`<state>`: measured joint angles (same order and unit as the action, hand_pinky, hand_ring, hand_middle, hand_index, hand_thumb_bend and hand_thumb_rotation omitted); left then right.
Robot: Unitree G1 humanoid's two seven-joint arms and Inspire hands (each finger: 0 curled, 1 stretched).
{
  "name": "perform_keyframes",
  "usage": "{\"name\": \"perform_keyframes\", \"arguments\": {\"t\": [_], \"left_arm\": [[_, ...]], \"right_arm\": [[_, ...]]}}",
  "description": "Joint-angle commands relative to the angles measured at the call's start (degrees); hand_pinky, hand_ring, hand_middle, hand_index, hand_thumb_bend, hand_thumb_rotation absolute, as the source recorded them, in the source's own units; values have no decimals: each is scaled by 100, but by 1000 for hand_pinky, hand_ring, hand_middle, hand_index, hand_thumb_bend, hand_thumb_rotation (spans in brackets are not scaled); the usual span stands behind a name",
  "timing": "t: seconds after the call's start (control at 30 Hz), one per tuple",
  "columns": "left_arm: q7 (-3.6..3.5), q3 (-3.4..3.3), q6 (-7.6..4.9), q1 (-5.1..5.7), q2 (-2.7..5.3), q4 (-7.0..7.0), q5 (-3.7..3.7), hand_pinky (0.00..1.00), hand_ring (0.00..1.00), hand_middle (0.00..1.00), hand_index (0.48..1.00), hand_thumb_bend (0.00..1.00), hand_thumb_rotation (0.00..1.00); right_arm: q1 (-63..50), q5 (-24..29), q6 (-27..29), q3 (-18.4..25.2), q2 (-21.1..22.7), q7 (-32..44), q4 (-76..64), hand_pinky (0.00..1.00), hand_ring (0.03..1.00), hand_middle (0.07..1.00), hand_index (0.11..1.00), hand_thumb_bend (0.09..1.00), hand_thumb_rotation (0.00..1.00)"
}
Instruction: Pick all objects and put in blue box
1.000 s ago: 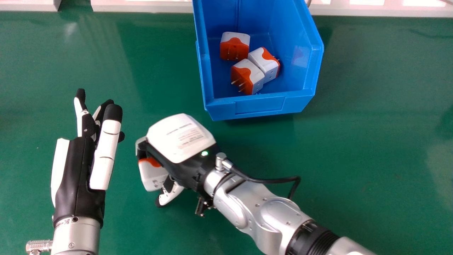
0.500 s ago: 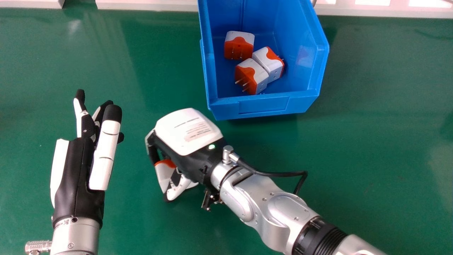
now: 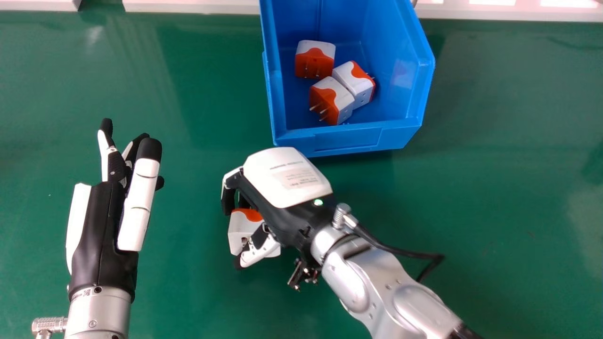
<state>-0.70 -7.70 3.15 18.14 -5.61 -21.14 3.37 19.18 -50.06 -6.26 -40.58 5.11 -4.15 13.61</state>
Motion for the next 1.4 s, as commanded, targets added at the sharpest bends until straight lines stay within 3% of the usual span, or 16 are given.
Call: {"name": "perform_keyframes", "arguments": {"t": [0.0, 0.07, 0.13, 0.3, 0.53, 0.73, 0.9, 0.97, 1.03, 1.37], "left_arm": [[-6, -69, -35, 1, -50, -100, -34, 826, 918, 943, 964, 732, 1000], [-11, -77, -12, -4, -53, -116, -25, 826, 918, 943, 964, 727, 1000], [-11, -83, 6, -2, -51, -129, -11, 826, 918, 943, 964, 719, 1000], [-8, -88, 35, 1, -55, -151, 18, 823, 918, 943, 964, 727, 1000], [9, -98, 82, -39, -60, -135, 34, 819, 917, 942, 963, 742, 1000], [26, -101, 66, -89, -54, -58, 27, 818, 915, 942, 962, 743, 1000], [40, -77, 60, -69, -30, -95, 33, 818, 914, 942, 962, 743, 1000], [35, -79, 66, -51, -29, -122, 25, 817, 914, 942, 962, 754, 1000], [32, -90, 69, -53, -35, -121, 17, 817, 914, 942, 962, 756, 1000], [29, -79, 96, 23, -35, -223, 45, 818, 914, 941, 962, 749, 1000]], "right_arm": [[-402, -12, -87, 125, 151, 148, -880, 145, 351, 490, 512, 509, 0], [-791, 80, -122, 259, 317, 339, -1489, 103, 230, 482, 498, 512, 0], [-1163, 192, -129, 453, 504, 537, -2088, 84, 173, 475, 492, 513, 0], [-1587, 78, -169, 932, 813, 620, -2952, 135, 227, 470, 496, 512, 0], [-1200, 102, 130, 1544, 873, 367, -3038, 40, 91, 470, 479, 515, 0], [-234, 69, 480, 1911, 882, -56, -2390, 37, 80, 447, 478, 516, 0], [576, 107, 444, 2035, 772, -47, -1796, 36, 78, 445, 475, 516, 0], [865, 58, 377, 2022, 707, -69, -1509, 30, 72, 229, 471, 499, 92], [1238, -45, 327, 1974, 631, -179, -1043, 29, 73, 195, 470, 496, 108], [2882, 11, 616, 1773, 412, -1015, 1720, 78, 141, 240, 474, 489, 136]]}}
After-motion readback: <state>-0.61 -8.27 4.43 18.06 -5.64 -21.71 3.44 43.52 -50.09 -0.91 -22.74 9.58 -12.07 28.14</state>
